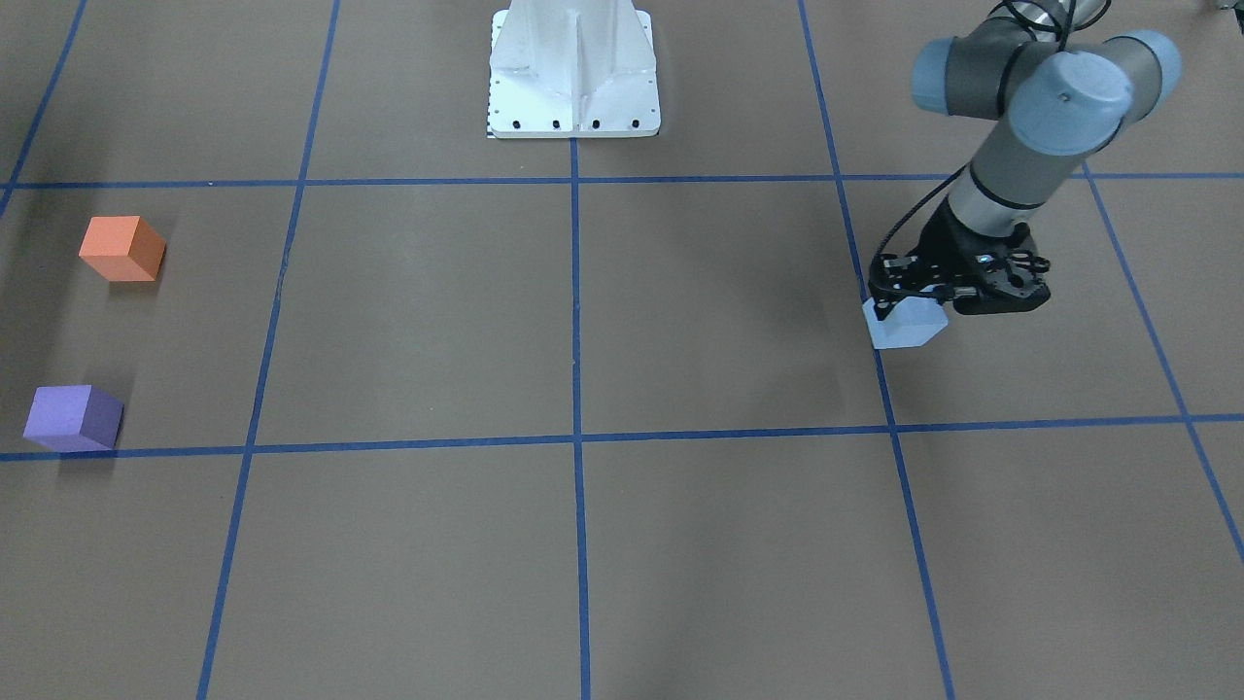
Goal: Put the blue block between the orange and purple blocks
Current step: 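Carry the light blue cube with the left gripper toward the table center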
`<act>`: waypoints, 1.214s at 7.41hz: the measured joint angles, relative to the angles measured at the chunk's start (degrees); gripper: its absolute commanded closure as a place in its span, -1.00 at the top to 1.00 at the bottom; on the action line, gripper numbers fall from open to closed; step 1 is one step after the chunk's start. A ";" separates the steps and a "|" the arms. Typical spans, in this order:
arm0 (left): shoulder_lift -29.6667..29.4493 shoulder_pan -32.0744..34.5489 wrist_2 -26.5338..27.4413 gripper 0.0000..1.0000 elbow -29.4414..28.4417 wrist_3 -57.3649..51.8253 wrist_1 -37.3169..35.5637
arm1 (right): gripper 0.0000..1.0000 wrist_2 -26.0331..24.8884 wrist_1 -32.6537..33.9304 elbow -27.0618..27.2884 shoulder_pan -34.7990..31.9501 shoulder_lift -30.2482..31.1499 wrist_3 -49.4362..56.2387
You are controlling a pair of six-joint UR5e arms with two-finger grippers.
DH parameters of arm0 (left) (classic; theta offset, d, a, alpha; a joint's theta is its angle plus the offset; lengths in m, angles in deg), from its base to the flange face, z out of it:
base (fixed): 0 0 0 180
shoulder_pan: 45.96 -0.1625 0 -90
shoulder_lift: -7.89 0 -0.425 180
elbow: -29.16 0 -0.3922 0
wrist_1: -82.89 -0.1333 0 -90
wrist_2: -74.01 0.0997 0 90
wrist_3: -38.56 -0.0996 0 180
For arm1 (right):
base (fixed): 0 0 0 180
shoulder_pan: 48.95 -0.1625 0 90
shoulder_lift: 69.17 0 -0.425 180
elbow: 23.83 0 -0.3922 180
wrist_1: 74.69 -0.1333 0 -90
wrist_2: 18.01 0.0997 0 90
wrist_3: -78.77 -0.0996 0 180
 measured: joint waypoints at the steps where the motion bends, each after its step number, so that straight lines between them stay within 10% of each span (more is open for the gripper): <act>1: -7.48 -3.29 0.32 -1.00 -2.25 5.22 -2.79 | 1.00 0.18 -0.14 0.47 0.02 -0.02 -1.14; 6: -33.62 -14.25 10.44 -0.99 -24.65 12.06 -4.31 | 1.00 3.96 -0.28 3.14 1.09 -0.85 -6.52; 9: -34.87 -16.34 12.26 0.16 -29.05 10.03 -2.22 | 1.00 7.81 0.20 7.50 4.18 -5.59 -20.71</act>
